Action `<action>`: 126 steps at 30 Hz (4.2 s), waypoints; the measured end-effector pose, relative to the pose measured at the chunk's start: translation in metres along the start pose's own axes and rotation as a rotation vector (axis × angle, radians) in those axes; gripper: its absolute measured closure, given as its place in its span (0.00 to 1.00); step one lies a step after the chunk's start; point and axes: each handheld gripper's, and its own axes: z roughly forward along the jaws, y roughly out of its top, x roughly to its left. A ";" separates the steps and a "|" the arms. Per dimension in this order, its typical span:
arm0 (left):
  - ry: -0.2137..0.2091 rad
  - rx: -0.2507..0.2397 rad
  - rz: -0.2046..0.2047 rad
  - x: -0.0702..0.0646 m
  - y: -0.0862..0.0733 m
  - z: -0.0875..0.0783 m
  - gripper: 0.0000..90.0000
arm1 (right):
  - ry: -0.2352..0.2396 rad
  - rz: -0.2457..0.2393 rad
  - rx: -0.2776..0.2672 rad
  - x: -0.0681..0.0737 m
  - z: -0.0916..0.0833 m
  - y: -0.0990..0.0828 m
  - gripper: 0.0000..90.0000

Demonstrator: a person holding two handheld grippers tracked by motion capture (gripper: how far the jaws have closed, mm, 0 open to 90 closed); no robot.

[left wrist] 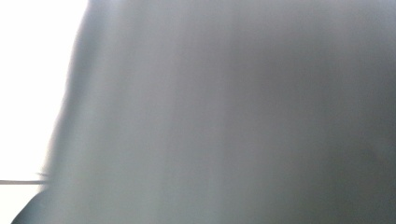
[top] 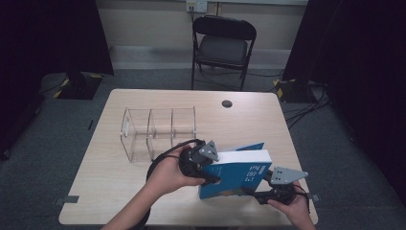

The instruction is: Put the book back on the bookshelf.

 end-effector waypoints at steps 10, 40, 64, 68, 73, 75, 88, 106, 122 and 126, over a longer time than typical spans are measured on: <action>0.012 0.062 -0.007 -0.001 0.013 -0.011 0.61 | 0.001 0.008 0.003 0.000 0.000 0.000 0.46; -0.004 0.183 -0.005 -0.003 0.042 -0.012 0.64 | 0.000 0.006 0.008 0.000 0.002 -0.001 0.46; 0.054 0.216 -0.034 -0.006 0.035 -0.030 0.69 | -0.048 0.029 0.102 -0.007 0.000 -0.015 0.19; 0.071 0.215 -0.059 -0.003 0.030 -0.038 0.69 | -0.072 0.047 0.132 -0.009 0.001 -0.018 0.18; 0.081 0.220 -0.080 0.000 0.025 -0.047 0.69 | -0.123 0.044 0.178 -0.011 0.004 -0.022 0.18; 0.083 0.224 -0.078 0.001 0.025 -0.050 0.69 | -0.137 0.041 0.206 -0.011 0.006 -0.023 0.18; 0.079 0.199 -0.112 0.007 0.007 -0.062 0.69 | -0.156 0.004 0.318 -0.009 0.018 -0.033 0.17; 0.137 0.045 -0.142 0.011 -0.014 -0.063 0.57 | -0.157 0.079 0.310 -0.013 0.018 -0.037 0.16; 0.172 0.305 -0.191 0.010 0.008 -0.046 0.63 | -0.156 0.080 0.310 -0.013 0.018 -0.037 0.16; 0.141 0.330 -0.193 0.008 0.009 -0.046 0.65 | -0.154 0.077 0.310 -0.013 0.018 -0.037 0.16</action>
